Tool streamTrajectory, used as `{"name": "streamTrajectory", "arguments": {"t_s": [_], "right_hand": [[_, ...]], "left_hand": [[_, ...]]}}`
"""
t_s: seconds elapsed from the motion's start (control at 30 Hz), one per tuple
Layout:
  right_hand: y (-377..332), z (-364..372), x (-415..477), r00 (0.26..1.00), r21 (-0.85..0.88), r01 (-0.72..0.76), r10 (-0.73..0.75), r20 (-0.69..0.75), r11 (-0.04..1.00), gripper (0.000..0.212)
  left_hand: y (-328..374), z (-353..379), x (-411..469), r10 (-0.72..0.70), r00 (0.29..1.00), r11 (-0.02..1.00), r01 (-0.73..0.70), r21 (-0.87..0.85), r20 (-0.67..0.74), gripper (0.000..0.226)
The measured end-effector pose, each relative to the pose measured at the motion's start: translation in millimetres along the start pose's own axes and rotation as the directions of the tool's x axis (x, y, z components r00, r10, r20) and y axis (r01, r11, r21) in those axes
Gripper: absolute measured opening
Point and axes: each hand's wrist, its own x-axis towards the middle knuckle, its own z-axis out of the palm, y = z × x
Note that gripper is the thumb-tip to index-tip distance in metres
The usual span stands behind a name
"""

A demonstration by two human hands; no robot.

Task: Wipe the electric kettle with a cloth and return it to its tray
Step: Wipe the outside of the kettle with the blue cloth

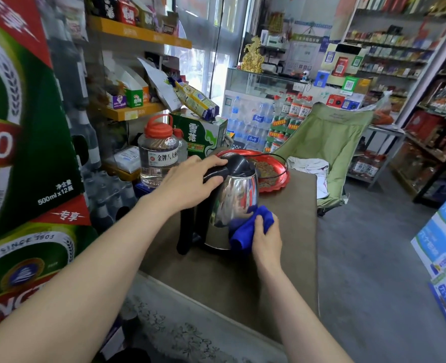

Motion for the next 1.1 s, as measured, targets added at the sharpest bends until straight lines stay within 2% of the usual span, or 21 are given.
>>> {"name": "streamTrajectory", "arguments": {"t_s": [0.1,0.17,0.23,0.3,0.37,0.43,0.47,0.53,0.6,0.7,0.77,0.87,0.97,1.03,1.1], "right_hand": [[-23,-8,2,0.991,0.025,0.132,-0.132,0.008,0.991,0.039],[-46,-4,8,0.962,0.036,0.274,-0.274,0.014,0.961,0.037],[-57,4,17,0.939,0.040,0.342,-0.343,0.021,0.939,0.033],[-45,11,29,0.973,0.137,0.228,-0.232,0.016,0.964,0.034],[-20,14,37,1.000,0.204,-0.012,0.011,0.007,0.979,0.042],[5,12,29,0.973,0.200,-0.228,0.230,0.015,0.953,0.042],[15,11,20,0.966,0.182,-0.258,0.259,0.017,0.949,0.039],[19,11,-4,0.988,0.138,-0.153,0.155,-0.003,0.978,0.030],[6,14,-19,0.997,0.140,0.065,-0.058,-0.050,0.988,0.028],[-24,18,-4,0.950,0.147,0.313,-0.305,-0.074,0.938,0.030],[-38,19,20,0.962,0.135,0.273,-0.268,-0.056,0.952,0.027],[-32,16,45,0.997,0.192,0.062,-0.053,-0.050,0.980,0.028],[-6,14,32,0.993,0.143,-0.110,0.114,-0.022,0.984,0.037],[4,15,9,0.992,0.135,-0.125,0.125,0.011,0.983,0.043],[0,17,-13,0.999,0.167,-0.028,0.022,0.037,0.986,0.053]], "left_hand": [[9,-7,17,-0.003,1.000,0.994,0.001,0.114,0.018,0.059],[18,-3,30,0.006,0.999,0.994,-0.010,0.106,0.038,0.074],[22,7,36,0.034,0.999,0.993,-0.038,0.109,0.042,0.080],[18,14,37,0.066,0.998,0.988,-0.064,0.137,-0.010,0.076],[11,15,36,0.093,0.994,0.984,-0.084,0.157,-0.050,0.072],[7,15,35,0.108,0.992,0.982,-0.097,0.163,-0.058,0.069],[6,16,35,0.114,0.991,0.980,-0.101,0.171,-0.068,0.069],[5,17,35,0.122,0.989,0.978,-0.105,0.178,-0.083,0.068],[4,17,35,0.124,0.988,0.980,-0.108,0.164,-0.092,0.068],[4,17,33,0.135,0.985,0.978,-0.116,0.174,-0.104,0.067],[4,17,33,0.142,0.984,0.976,-0.121,0.181,-0.110,0.067],[5,16,32,0.133,0.984,0.978,-0.111,0.179,-0.118,0.066],[7,16,25,0.112,0.983,0.988,-0.094,0.123,-0.148,0.063],[5,17,17,0.045,0.978,0.998,-0.051,-0.025,-0.204,0.058],[-2,21,7,-0.063,0.961,0.974,0.000,-0.228,-0.270,0.053]]}}
